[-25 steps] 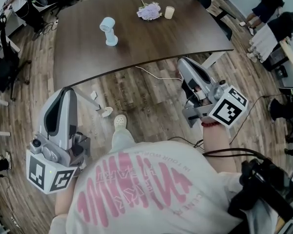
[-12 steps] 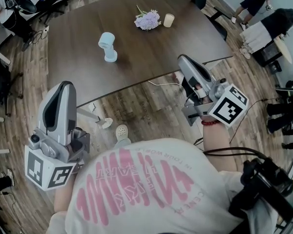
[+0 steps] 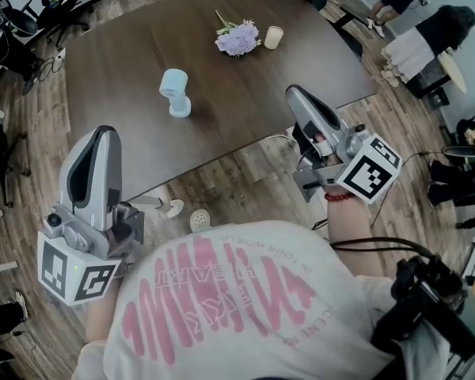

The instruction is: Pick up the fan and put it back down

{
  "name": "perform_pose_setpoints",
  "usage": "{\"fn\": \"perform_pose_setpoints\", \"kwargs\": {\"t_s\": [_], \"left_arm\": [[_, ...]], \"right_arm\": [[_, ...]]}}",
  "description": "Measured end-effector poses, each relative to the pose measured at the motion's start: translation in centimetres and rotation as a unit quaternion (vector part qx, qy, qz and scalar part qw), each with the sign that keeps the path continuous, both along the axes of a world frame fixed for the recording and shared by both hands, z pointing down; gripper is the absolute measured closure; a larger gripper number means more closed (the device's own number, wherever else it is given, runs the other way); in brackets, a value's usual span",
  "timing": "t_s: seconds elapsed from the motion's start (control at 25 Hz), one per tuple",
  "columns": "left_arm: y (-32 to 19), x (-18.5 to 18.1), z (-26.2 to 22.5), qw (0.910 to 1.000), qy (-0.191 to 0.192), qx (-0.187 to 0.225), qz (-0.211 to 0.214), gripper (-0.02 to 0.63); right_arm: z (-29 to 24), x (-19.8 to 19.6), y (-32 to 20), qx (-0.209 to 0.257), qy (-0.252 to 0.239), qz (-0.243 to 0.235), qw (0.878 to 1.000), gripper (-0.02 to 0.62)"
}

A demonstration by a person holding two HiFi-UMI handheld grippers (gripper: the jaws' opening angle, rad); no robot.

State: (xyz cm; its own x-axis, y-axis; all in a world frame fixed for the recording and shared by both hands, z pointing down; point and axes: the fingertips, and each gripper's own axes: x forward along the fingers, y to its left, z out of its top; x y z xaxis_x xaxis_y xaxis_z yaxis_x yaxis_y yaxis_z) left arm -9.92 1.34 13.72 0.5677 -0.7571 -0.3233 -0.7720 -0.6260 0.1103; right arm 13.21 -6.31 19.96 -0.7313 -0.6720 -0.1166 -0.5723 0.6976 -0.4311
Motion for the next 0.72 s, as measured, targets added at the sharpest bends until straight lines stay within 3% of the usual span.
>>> {"fn": "perform_pose_setpoints", "kwargs": {"t_s": [0.72], "left_arm": [[-7.8, -4.0, 1.5, 0.9994, 0.001, -0.008, 0.035, 0.592]], "right_arm": [[1.5, -3.9, -5.9, -0.006, 0.006, 0.029, 1.0, 0.589]]}}
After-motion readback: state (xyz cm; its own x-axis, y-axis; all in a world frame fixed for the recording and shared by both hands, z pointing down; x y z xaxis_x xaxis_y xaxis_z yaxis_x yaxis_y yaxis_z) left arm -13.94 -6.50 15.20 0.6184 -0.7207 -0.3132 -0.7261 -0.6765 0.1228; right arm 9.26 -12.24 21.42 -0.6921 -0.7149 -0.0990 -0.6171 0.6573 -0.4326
